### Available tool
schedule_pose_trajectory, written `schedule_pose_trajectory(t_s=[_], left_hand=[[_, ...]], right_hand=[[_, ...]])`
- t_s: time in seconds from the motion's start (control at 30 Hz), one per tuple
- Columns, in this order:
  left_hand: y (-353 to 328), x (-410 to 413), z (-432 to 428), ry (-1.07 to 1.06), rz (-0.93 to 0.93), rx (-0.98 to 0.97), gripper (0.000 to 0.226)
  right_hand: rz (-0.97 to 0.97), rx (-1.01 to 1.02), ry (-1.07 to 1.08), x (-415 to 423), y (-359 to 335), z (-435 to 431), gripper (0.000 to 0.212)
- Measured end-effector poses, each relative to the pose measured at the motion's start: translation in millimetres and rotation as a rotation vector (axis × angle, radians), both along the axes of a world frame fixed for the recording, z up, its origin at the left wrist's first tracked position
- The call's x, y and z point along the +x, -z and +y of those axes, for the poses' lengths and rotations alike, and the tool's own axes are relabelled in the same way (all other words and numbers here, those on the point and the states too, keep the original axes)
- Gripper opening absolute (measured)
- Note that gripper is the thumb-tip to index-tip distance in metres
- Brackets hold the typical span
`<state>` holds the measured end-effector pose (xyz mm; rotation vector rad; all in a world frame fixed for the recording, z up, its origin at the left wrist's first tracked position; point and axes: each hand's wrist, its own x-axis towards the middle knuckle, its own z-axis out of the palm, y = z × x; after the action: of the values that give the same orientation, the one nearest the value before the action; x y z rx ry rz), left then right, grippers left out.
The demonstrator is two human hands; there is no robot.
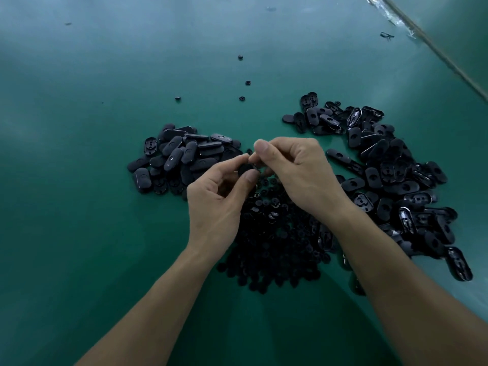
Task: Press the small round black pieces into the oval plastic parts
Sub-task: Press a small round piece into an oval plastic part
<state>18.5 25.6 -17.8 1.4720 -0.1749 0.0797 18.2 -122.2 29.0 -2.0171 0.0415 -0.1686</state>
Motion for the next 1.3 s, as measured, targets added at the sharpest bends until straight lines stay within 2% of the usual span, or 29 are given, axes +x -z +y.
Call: schedule_pose_trajectory(t_s=[0.07,0.13,0.2,0.43,0.83,0.97,1.2,1.3], left_hand=[[-0.3,-0.3,0.5,-0.021,0.008,-0.027,0.017],[-2.2,-1.0,0.2,-0.016,0.007,-0.053,0.013],[-2.5,-1.8,0.8,-0.003,0.000,-0.069,0.012],[-1.9,0.7,3.0,-0.044,-0.042,-0.118,0.015],[-0.6,3.7,1.7,-0.100,0.062,-0.192,0.007],[-0.4,4.6,1.3,-0.121,0.073,-0.205,0.011],[2.7,5.2,1.0,-0.136,0.072,-0.175,0.016],[2.6,5.8,0.8,-0.138,0.078,-0.187,0.017]], right_hand=[[0.012,-0.196,0.005,0.5,4.8,-3.4,0.016],[0.099,-0.498,-0.052,-2.5,11.3,-4.4,0.028],[0.157,-0.623,-0.072,-7.2,18.3,-2.7,0.032],[0.094,-0.566,-0.002,-8.2,18.7,3.9,0.013],[-0.076,-0.384,0.091,-5.4,10.7,1.2,0.009],[-0.092,-0.351,0.085,-5.0,5.3,-0.1,0.022],[-0.058,-0.215,0.112,-4.9,1.2,0.8,0.006],[-0.109,-0.203,0.125,-5.6,-2.5,1.7,0.005]])
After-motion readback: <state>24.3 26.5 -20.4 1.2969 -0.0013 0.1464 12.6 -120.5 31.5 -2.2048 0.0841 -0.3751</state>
